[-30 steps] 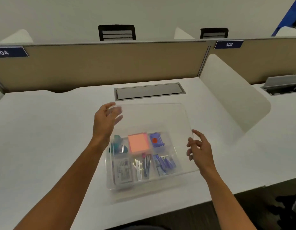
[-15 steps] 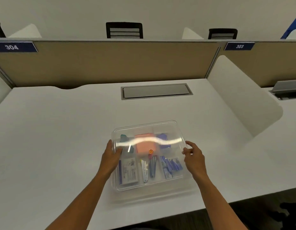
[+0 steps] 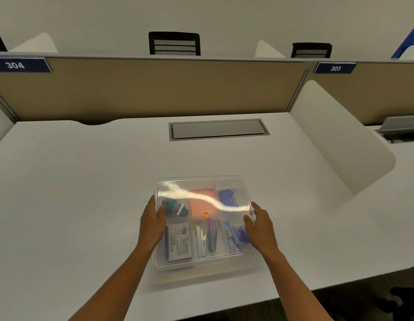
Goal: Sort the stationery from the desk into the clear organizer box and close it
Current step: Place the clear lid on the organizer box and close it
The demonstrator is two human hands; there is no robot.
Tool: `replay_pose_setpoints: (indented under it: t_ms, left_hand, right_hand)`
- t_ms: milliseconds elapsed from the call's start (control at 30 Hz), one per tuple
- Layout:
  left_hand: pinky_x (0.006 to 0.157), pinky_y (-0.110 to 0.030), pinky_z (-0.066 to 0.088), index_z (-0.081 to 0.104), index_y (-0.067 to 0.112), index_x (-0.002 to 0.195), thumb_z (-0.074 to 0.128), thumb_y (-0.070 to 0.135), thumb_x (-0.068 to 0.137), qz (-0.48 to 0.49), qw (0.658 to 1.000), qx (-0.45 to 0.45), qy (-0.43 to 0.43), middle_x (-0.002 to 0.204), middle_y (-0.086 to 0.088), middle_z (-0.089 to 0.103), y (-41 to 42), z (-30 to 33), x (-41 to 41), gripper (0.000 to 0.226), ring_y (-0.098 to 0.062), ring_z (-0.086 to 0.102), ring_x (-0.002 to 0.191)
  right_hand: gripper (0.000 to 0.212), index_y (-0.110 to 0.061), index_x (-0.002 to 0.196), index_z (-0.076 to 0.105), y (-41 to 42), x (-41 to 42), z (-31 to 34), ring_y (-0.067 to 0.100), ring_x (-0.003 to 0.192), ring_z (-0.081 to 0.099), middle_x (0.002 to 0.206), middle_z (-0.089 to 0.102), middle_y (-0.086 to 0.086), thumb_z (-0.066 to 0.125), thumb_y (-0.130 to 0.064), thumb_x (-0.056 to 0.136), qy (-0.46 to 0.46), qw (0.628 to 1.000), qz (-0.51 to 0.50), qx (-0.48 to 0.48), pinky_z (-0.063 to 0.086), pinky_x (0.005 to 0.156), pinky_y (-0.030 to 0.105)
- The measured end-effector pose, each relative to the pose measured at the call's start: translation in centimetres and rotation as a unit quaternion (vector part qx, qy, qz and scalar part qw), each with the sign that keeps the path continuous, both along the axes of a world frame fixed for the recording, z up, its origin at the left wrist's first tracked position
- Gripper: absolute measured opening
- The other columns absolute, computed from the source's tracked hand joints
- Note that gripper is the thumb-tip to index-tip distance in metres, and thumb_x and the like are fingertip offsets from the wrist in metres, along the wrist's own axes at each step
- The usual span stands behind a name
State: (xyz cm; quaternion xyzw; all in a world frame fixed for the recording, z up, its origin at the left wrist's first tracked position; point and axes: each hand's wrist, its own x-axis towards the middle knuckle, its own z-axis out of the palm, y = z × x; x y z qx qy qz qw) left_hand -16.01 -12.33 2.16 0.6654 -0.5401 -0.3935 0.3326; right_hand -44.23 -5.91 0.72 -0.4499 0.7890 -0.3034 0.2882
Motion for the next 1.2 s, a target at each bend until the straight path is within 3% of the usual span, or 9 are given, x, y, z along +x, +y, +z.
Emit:
replay_pose_setpoints:
  t_ms: [167,267,433,500,600,833,967,1100,1200]
  left_hand:
    - [0.099,-0.048,0.045,0.041,0.021,0.138,0.053,0.041,0.094,0.019,1.0,0.006,-0.016,0.146,-0.007,0.042,-0.7,-0.8,1.0,0.05,-0.029,0.048,0.127]
    - [0.104,-0.049,0.039,0.044,0.026,0.138,0.041,0.054,0.091,0.01,1.0,0.0,0.011,0.15,-0.002,0.038,-1.1,-0.8,1.4,0.054,-0.026,0.042,0.132]
    - [0.084,-0.034,0.053,0.062,0.026,0.117,0.043,0.03,0.1,0.027,0.977,0.016,0.209,0.117,0.006,0.063,-1.8,1.1,1.6,0.026,-0.014,0.064,0.097]
    - [0.082,-0.036,0.056,0.063,0.029,0.118,0.048,0.03,0.098,-0.001,0.982,0.009,0.186,0.119,0.003,0.066,-2.4,0.7,2.1,0.025,-0.022,0.065,0.104]
    - [0.097,-0.042,0.047,0.058,0.029,0.127,0.054,0.036,0.094,-0.045,0.993,-0.007,0.111,0.14,0.002,0.052,-3.2,-0.2,2.9,0.035,-0.022,0.052,0.124]
    - [0.111,-0.051,0.032,0.055,0.036,0.123,0.073,0.056,0.067,-0.112,0.993,-0.019,-0.04,0.145,0.0,0.044,-4.9,-1.8,4.1,0.061,-0.022,0.04,0.133]
    - [0.096,-0.04,0.043,0.062,0.019,0.108,0.084,0.04,0.067,-0.114,0.985,-0.069,-0.11,0.114,0.005,0.056,-5.2,-1.6,3.9,0.051,-0.016,0.051,0.105]
    - [0.077,-0.03,0.05,0.062,0.019,0.086,0.082,0.05,0.065,-0.099,0.966,-0.123,-0.204,0.092,0.005,0.06,-6.0,-1.9,4.0,0.042,-0.016,0.056,0.085]
    - [0.068,-0.027,0.052,0.058,0.022,0.082,0.073,0.057,0.072,-0.098,0.956,-0.119,-0.251,0.084,0.005,0.061,-6.8,-2.7,3.8,0.039,-0.015,0.057,0.073]
  right_hand:
    - [0.049,-0.018,0.144,0.043,-0.2,-0.1,-0.3,0.025,0.125,0.052,0.137,0.052,0.005,0.057,-0.026,0.097,-0.01,1.0,-0.013,-0.013,0.045,0.101,0.036]
    - [0.048,-0.018,0.141,0.045,-0.1,-0.2,-0.3,0.026,0.123,0.055,0.136,0.053,0.004,0.058,-0.027,0.097,-0.038,0.998,-0.046,-0.023,0.047,0.098,0.037]
    - [0.044,-0.02,0.139,0.046,0.1,-0.1,-0.3,0.026,0.119,0.058,0.136,0.055,0.004,0.057,-0.027,0.097,-0.063,0.995,-0.069,-0.033,0.05,0.096,0.042]
    - [0.042,-0.02,0.138,0.047,0.1,-0.1,-0.3,0.027,0.12,0.058,0.135,0.055,0.004,0.056,-0.024,0.098,-0.067,0.994,-0.075,-0.039,0.051,0.096,0.042]
    - [0.041,-0.018,0.138,0.048,0.2,-0.2,-0.2,0.026,0.117,0.059,0.134,0.056,0.006,0.055,-0.019,0.098,-0.074,0.992,-0.089,-0.047,0.052,0.095,0.041]
    - [0.04,-0.018,0.139,0.048,0.5,0.0,0.2,0.025,0.116,0.059,0.133,0.057,0.007,0.053,-0.016,0.099,-0.092,0.989,-0.098,-0.058,0.052,0.094,0.043]
    - [0.04,-0.02,0.139,0.049,0.5,0.0,-0.2,0.025,0.116,0.059,0.134,0.057,0.006,0.051,-0.016,0.1,-0.095,0.988,-0.105,-0.054,0.053,0.093,0.044]
    - [0.039,-0.023,0.139,0.049,0.2,-0.1,-0.4,0.027,0.115,0.061,0.134,0.058,0.006,0.05,-0.021,0.101,-0.09,0.989,-0.11,-0.044,0.054,0.093,0.045]
    - [0.039,-0.022,0.139,0.049,0.3,-0.1,-0.4,0.027,0.115,0.061,0.133,0.059,0.006,0.05,-0.021,0.101,-0.083,0.99,-0.109,-0.042,0.053,0.093,0.045]
